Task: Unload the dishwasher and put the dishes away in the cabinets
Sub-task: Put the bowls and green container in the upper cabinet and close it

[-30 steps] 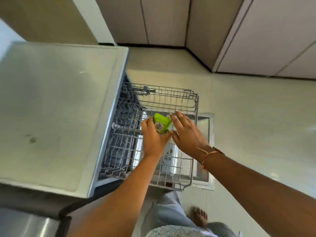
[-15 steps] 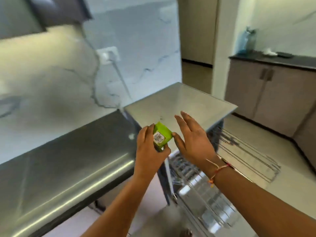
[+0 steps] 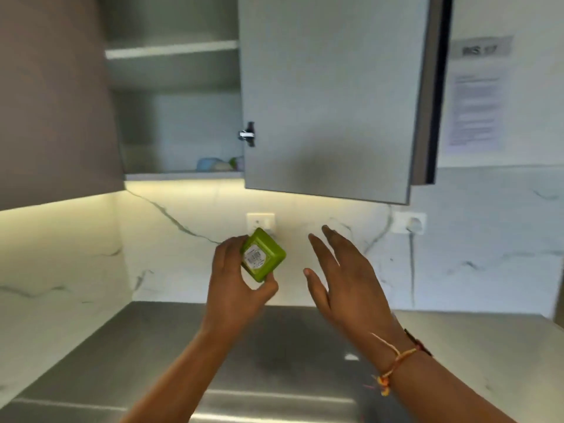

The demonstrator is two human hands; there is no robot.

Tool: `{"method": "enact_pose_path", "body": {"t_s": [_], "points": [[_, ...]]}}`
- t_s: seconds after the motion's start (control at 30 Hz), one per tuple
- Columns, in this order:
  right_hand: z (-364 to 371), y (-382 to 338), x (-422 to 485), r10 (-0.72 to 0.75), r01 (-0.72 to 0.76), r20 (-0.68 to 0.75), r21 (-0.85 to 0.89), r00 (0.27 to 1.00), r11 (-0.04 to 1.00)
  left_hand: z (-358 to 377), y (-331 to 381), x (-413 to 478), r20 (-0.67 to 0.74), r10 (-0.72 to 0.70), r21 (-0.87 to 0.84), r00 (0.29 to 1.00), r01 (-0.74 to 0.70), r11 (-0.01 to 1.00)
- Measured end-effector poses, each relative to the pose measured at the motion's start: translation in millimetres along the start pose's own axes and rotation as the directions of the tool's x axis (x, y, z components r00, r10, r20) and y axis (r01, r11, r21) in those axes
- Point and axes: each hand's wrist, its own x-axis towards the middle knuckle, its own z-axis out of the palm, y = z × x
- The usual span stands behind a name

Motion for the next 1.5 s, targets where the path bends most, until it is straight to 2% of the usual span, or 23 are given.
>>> {"method": "enact_pose_path", "body": {"t_s": [0.1,0.3,0.4,0.57,0.77,0.93,1.13,1.23,1.3,1.37,1.43,1.5], "points": [[31.1,-32.0,56.4,-0.057,0.057,-0.026,-0.015,0.998,0.998,-30.5,-35.8,56.6,-0.067,0.007,0.088,0.998,-0.001,0.996],[93.5,-68.4,162.2,-0.118,0.105,-0.081,-0.149,0.990,0.983,-52.6,-116.4,194.8,-0.075,0.042,0.053,0.996,-0.038,0.998],[115.3,-71.1,199.8,-0.085,0.067,-0.068,-0.232,0.994,0.970,-44.5,-141.3,263.4,-0.016,0.022,0.118,1.000,-0.020,0.993],[139.2,-73.8,231.8,-0.050,0.023,-0.070,-0.347,0.996,0.938,-12.5,-183.1,345.0,0.105,-0.115,0.235,0.988,0.088,0.968],[143.2,-58.9,240.5,-0.036,0.011,-0.045,-0.469,0.998,0.883,15.2,-206.4,390.1,0.245,-0.287,0.316,0.926,0.204,0.927],[140.3,-40.8,243.9,-0.001,-0.024,-0.047,-0.530,0.999,0.848,28.0,-216.7,408.7,0.316,-0.306,0.453,0.898,0.141,0.880],[134.6,-28.1,241.3,0.013,-0.049,-0.069,-0.550,0.998,0.834,35.3,-224.4,418.4,0.415,-0.299,0.518,0.859,0.047,0.854],[127.9,-24.6,235.6,0.018,-0.057,-0.076,-0.557,0.997,0.828,32.9,-222.8,417.8,0.419,-0.307,0.540,0.854,0.038,0.841],[120.0,-20.0,228.9,0.024,-0.067,-0.083,-0.560,0.996,0.825,30.2,-218.4,410.5,0.396,-0.291,0.516,0.871,0.051,0.855],[110.1,-13.1,221.0,0.025,-0.074,-0.094,-0.566,0.995,0.821,28.6,-211.8,396.9,0.307,-0.222,0.458,0.925,0.061,0.887],[97.2,-3.5,211.8,0.022,-0.079,-0.107,-0.567,0.994,0.820,28.5,-198.4,374.6,0.172,-0.043,0.419,0.984,-0.034,0.907],[82.6,7.5,202.1,0.016,-0.089,-0.132,-0.566,0.991,0.820,32.0,-175.8,345.8,0.083,0.194,0.375,0.977,-0.211,0.903]]}}
